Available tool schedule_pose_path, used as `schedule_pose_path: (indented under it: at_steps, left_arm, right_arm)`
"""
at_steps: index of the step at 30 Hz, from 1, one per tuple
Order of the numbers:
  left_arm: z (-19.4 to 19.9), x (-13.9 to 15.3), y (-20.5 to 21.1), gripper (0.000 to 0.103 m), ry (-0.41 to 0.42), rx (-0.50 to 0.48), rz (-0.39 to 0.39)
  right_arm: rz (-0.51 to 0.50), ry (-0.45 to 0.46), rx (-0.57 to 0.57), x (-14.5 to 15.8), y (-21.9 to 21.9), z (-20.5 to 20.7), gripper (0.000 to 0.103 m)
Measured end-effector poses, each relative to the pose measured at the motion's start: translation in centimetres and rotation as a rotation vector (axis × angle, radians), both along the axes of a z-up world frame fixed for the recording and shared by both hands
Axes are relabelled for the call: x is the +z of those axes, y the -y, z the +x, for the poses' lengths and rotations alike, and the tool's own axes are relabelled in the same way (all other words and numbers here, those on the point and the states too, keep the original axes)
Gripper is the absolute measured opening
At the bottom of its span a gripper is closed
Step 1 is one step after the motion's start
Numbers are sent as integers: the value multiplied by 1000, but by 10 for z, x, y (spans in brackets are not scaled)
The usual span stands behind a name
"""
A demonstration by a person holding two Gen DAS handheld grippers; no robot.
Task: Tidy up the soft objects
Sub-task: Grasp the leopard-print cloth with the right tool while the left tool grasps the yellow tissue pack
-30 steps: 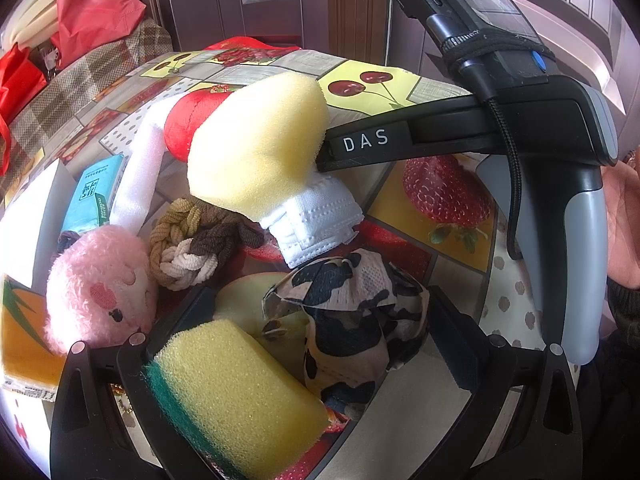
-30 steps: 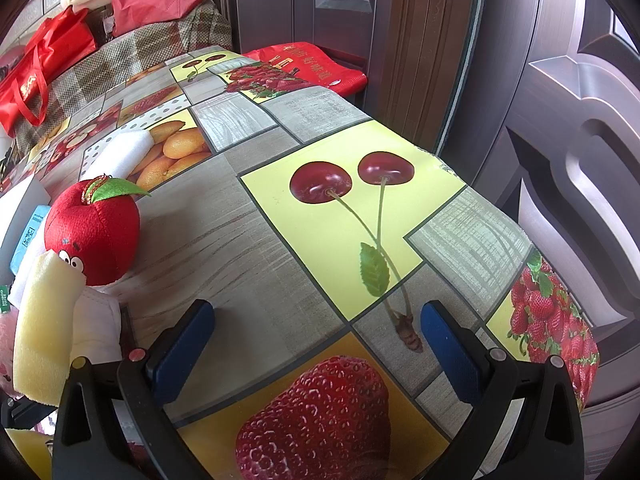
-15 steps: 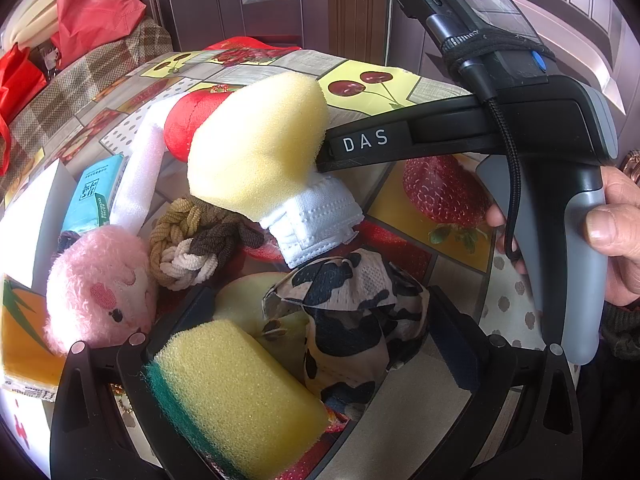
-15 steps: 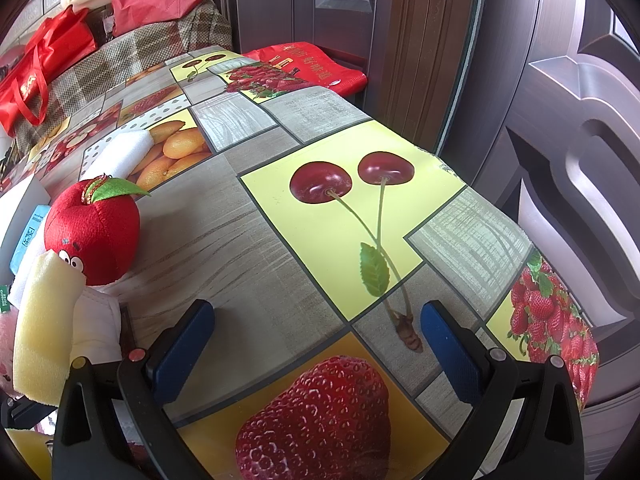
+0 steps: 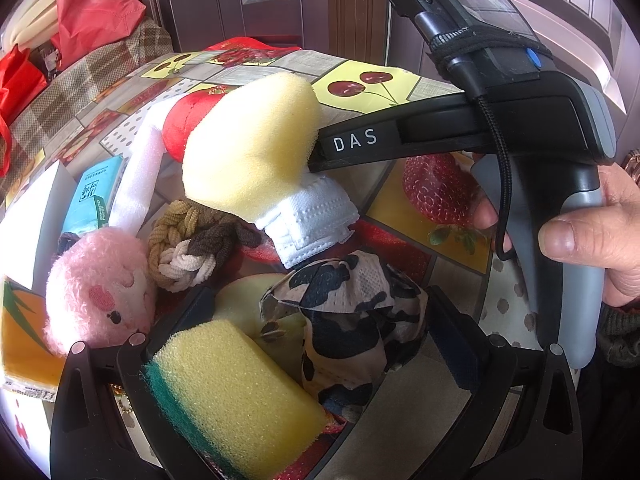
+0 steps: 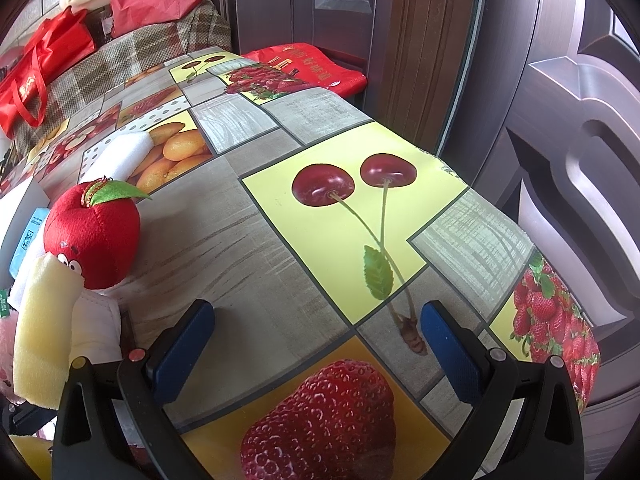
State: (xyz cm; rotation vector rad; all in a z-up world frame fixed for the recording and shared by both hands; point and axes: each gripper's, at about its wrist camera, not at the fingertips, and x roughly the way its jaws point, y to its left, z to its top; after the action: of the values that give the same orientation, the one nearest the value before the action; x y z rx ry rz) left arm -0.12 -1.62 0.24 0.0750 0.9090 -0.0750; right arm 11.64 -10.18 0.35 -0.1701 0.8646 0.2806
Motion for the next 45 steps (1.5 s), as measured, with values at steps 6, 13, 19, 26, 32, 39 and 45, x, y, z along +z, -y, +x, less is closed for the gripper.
schedule_pose_path:
  at_steps: [6,13,19,26,32,39,45]
  left_arm:
    - [-26,24,6,102,134,-17,-48]
    - [-105,90,-48,102,416,142,-163]
    - [-170,103,-111,103,532,362,-85]
    - [-173,82,-138,102,429,440,-162]
    - [-142,69,-121,75,314,378,-95]
    - [-103,60,-116,75,224,386,-61]
    - [-73,50,-111,64,139,376,-16]
  right_arm:
    - [23,-12,61,2,5,1,103]
    - [303,55,66,28,57,-17,103]
    - [591,300,345,63,85,-48,103]
    - [492,159,572,64,41,-63,103]
    - [353,45,700,42,20,-79,88]
    - [242,-54,795,19,0,-93,75]
    - [195,-92,825,7,-17,-95,69]
